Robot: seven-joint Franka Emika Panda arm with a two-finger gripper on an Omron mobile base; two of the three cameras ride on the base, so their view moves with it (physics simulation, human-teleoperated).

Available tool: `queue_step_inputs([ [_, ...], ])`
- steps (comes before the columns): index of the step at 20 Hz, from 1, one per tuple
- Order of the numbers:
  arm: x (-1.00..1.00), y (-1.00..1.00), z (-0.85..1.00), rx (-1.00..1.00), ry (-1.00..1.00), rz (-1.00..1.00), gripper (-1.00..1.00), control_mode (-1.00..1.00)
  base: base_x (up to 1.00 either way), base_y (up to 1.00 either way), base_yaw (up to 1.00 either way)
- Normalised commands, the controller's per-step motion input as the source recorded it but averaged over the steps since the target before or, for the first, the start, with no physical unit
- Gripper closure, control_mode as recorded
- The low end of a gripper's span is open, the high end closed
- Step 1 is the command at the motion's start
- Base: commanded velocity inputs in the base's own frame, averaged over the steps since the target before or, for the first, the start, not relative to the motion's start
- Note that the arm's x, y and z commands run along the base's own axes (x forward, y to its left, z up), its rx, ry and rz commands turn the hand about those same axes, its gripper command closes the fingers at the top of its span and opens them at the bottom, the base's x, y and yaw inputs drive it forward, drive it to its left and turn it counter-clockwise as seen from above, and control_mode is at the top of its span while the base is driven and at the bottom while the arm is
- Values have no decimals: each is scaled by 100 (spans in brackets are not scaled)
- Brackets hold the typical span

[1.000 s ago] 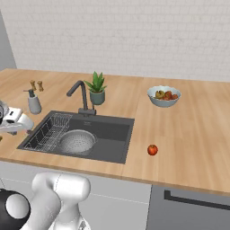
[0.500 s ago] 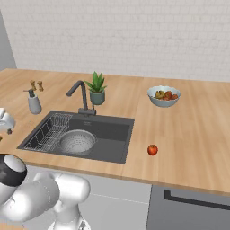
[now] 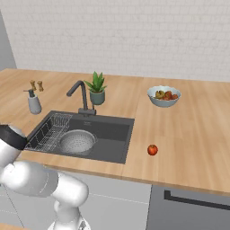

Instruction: Put the colander in the sink, put the mango, apple, mango in the colander, and turn on the sink faucet and pour water over the colander.

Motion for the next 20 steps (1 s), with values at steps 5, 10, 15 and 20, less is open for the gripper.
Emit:
queue_step_inputs([
  [5,25,48,-34,0,13,1,-100,-100,0,0,0],
  [10,39,39,-33,0,7,0,-100,-100,0,0,0],
  [15,34,35,-29,0,2,0,-100,-100,0,0,0],
  [20,20,24,-37,0,2,0,-100,-100,0,0,0],
])
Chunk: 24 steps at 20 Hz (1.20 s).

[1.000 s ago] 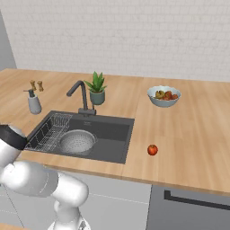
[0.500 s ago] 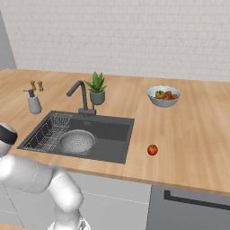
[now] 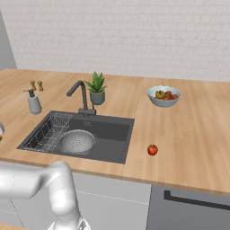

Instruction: Put the colander in the sink, put the mango, apple, mango in the colander, and turn on the sink faucet and pour water over the colander.

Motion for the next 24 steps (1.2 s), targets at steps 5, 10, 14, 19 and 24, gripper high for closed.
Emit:
queue_step_inputs([
  [5,17,14,-37,0,1,0,-100,-100,0,0,0],
  [10,22,4,-26,0,0,-1,-100,-100,0,0,0],
  [14,26,0,-21,0,0,-3,-100,-100,0,0,0],
  [19,6,0,-31,0,0,-2,-100,-100,0,0,0],
  [24,-1,0,-45,0,0,-4,100,-100,0,0,0],
])
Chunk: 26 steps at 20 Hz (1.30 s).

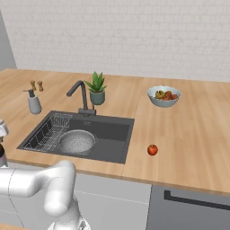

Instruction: Put the colander in the sink, put the mango, apple, mango in the colander, and turn on the sink faucet and pour water over the colander.

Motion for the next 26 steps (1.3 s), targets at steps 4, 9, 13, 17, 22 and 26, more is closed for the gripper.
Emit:
queue_step_inputs([
  [4,0,-1,-18,0,0,-6,100,-100,0,0,0],
  [9,-4,-32,-3,0,-3,-11,100,-100,0,0,0],
  [13,-25,-96,4,-1,-22,-17,100,-100,0,0,0],
  [17,-38,-100,14,0,-30,-20,100,-100,0,0,0],
  [22,-25,-100,25,0,-28,-19,100,-100,0,0,0],
  [26,-1,-100,35,0,-19,-17,100,-100,0,0,0],
])
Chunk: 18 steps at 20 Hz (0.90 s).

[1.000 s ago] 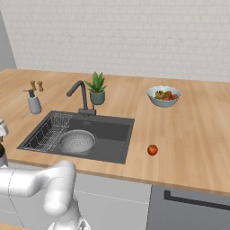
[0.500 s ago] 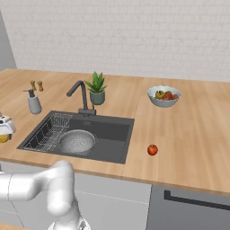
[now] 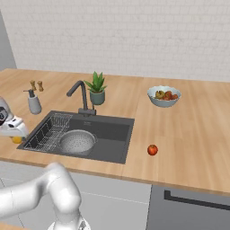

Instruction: Put the colander in the sink, put the mango, apple, mango in the colander, and turn on the sink faucet and pour water over the colander.

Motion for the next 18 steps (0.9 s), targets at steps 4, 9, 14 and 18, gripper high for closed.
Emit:
queue_step_inputs([
  [4,1,-100,26,0,-19,-13,100,-100,0,0,0],
  [9,28,-79,7,0,-10,-8,100,-100,0,0,0],
  [14,30,-66,0,0,-9,-4,100,-100,0,0,0],
  [18,28,-64,0,0,-7,-3,100,-100,0,0,0],
])
